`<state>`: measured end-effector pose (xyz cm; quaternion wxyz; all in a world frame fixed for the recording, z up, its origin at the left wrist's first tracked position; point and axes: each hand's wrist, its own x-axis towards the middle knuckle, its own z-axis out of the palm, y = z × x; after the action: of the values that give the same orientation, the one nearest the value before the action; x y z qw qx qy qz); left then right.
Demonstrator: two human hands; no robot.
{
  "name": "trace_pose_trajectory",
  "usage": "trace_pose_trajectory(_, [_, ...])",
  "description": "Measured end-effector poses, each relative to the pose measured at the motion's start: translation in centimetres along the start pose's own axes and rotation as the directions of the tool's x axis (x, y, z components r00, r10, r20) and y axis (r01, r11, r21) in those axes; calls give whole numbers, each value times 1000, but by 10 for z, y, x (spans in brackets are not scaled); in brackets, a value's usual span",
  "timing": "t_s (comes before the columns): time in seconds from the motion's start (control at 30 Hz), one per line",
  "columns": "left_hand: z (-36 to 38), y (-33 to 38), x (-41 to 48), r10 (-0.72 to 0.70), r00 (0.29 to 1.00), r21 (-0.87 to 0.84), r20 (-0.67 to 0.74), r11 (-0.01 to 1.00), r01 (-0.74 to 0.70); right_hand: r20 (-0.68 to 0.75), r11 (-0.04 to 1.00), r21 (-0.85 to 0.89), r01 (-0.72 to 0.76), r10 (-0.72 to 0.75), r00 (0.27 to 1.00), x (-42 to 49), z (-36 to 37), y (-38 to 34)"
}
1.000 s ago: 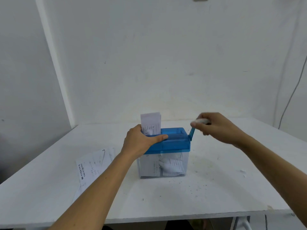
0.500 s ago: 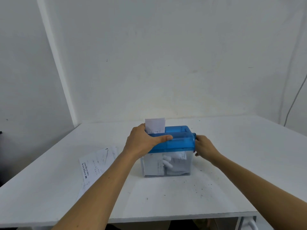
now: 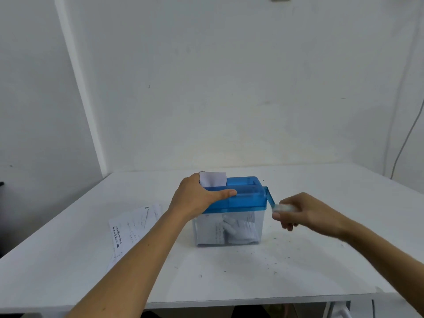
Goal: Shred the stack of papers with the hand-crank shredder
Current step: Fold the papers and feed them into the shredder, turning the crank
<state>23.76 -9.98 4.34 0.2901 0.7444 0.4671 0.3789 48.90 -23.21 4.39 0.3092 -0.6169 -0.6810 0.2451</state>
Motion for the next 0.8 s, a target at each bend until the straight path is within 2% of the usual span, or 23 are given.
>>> trace_pose_trajectory(0.13, [0, 1, 1, 32, 999, 8, 19, 999, -32, -38, 995, -62, 79, -82, 996, 8, -22, -17])
trace_pose_trajectory(0.23, [0, 1, 1, 43, 999, 4, 15, 999, -43, -184, 994, -32, 104, -108, 977, 24, -30, -25])
trace_pose_trajectory(0.3, [0, 0, 2, 47, 999, -1, 11, 999, -47, -318, 994, -21, 109, -110, 942, 41, -31, -26])
trace_pose_trajectory(0.4, [1, -3, 2, 48, 999, 2, -1, 999, -48, -499, 985, -59, 161, -169, 850, 65, -19, -22])
trace_pose_trajectory(0.5, [1, -3, 2, 56, 998, 4, -5, 998, -56, -589, 989, -64, 131, -144, 796, 86, 0, -17])
trace_pose_trajectory(0.6, [0, -4, 2, 63, 998, -21, -5, 998, -63, -574, 996, 37, 87, -50, 817, 102, 16, -3])
trace_pose_trajectory(0.73, [1, -7, 3, 64, 998, -34, -12, 997, -65, -416, 994, 105, 15, 30, 909, 105, 36, 23])
trace_pose_trajectory(0.8, [1, -8, 3, 72, 997, -33, -14, 997, -72, -356, 991, 124, -50, 92, 930, 99, 44, 32])
